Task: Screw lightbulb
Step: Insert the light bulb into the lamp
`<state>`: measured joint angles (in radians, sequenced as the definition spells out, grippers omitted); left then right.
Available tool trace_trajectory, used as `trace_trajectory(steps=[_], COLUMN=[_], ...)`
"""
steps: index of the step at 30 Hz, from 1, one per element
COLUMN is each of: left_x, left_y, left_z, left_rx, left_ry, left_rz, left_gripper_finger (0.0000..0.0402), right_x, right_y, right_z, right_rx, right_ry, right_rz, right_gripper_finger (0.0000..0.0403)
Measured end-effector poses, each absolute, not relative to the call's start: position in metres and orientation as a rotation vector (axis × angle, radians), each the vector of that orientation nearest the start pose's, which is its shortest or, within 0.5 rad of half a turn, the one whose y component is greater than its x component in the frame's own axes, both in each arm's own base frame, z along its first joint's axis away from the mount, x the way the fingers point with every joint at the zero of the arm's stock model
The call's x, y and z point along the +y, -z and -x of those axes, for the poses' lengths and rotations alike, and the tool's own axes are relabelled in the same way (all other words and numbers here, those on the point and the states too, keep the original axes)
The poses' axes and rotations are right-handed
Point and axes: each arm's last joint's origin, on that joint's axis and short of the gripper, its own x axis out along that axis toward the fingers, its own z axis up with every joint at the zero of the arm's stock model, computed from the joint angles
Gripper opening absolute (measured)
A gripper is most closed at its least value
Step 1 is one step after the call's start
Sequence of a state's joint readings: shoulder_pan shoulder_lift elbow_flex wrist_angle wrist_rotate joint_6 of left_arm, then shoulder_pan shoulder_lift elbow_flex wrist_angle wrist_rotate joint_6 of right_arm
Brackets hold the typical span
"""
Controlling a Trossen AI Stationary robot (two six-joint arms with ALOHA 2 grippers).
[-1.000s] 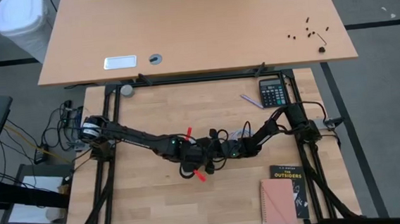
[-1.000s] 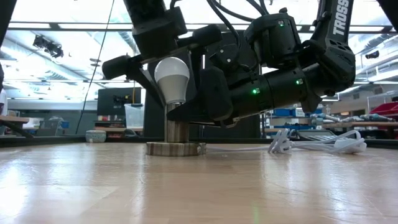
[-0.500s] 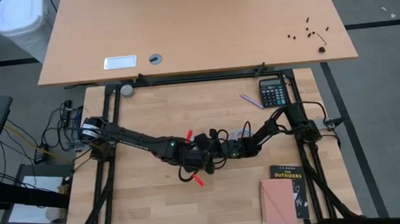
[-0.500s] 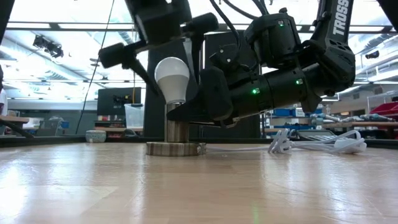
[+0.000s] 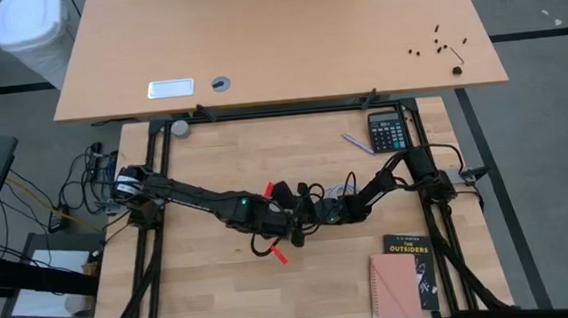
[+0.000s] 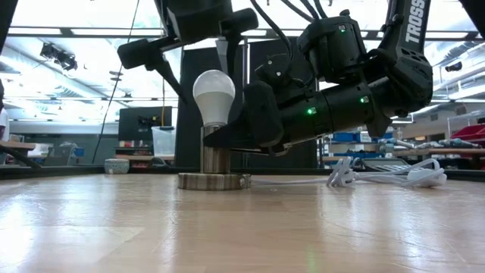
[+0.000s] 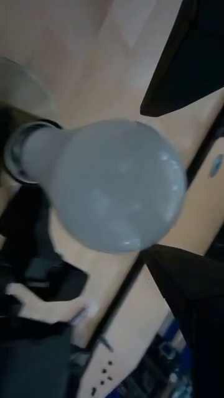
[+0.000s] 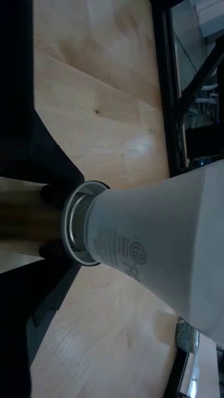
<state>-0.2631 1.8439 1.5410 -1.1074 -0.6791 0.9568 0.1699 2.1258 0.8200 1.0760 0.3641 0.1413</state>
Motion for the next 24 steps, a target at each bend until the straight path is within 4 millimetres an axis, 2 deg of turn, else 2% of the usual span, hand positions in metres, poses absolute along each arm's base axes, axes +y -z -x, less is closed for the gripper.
trace_trajectory(steps=[4,11,18,21,24], left_x=[-0.065,-0.034,-0.015,-0.011,-0.004], left_y=[-0.254,-0.261,-0.292,-0.306,-0.311], left_z=[-0.347,-0.342,-0.324,-0.315,-0.311], left_rx=[1.454,1.523,1.427,1.371,1.336], left_ry=[0.259,0.189,0.103,0.113,0.130], left_rz=[-1.405,-1.210,-0.945,-0.820,-0.687], left_gripper_finger=[0.0359,0.0358,0.0347,0.0341,0.0336], right_x=[0.053,0.053,0.053,0.053,0.053], right_y=[-0.086,-0.086,-0.086,-0.086,-0.086], right_z=[-0.370,-0.370,-0.370,-0.370,-0.370], right_rx=[0.208,0.208,0.209,0.209,0.209], right_ry=[0.208,0.204,0.201,0.201,0.200], right_rz=[-0.078,-0.078,-0.078,-0.078,-0.078], right_gripper_finger=[0.0186,0.0186,0.0186,0.0186,0.0186])
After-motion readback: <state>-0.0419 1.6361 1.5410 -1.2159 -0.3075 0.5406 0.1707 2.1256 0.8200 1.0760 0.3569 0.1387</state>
